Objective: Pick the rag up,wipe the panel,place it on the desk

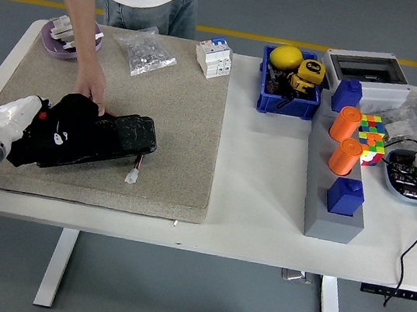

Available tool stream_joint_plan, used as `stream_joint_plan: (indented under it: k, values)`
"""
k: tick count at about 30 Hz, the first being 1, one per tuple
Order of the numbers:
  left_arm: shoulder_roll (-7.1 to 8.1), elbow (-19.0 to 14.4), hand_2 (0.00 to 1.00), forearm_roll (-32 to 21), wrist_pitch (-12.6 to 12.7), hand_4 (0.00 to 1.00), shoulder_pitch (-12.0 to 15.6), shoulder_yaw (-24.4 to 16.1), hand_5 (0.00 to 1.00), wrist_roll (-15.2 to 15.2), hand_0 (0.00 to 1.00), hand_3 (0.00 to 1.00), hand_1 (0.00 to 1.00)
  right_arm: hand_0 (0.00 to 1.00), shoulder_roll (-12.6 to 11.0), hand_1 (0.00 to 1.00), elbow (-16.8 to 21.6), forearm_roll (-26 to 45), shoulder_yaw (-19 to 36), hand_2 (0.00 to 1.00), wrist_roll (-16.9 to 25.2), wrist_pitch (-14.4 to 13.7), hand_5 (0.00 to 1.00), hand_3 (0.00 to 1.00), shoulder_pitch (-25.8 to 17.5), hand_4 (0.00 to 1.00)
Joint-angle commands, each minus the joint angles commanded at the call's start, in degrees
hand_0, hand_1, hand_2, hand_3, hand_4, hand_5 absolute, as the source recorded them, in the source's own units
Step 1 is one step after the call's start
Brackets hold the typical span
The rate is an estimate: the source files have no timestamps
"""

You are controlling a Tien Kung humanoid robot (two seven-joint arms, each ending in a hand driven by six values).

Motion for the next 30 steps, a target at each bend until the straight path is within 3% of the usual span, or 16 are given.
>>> stream_joint_plan:
  k: [17, 30]
  values:
    - [2.40, -2.28, 0.546, 0.96, -0.11, 0.560, 5.08, -4.94, 0.002, 0.26, 0.199, 0.563, 0.104, 0.753, 0.00, 0.612, -0.07, -0.20, 0.42, 0.639, -0.01, -0.05, 0.630, 0.618, -0.20, 0.998]
    - [1.62, -5.83, 0.547, 0.70, -0.26, 0.562, 3.75, -1.35, 0.002, 0.56, 0.201, 0.565, 0.105, 0.753, 0.05, 0.613, -0.05, -0.13, 0.43, 0.639, 0.02, -0.21, 0.631, 0.618, 0.03, 0.998]
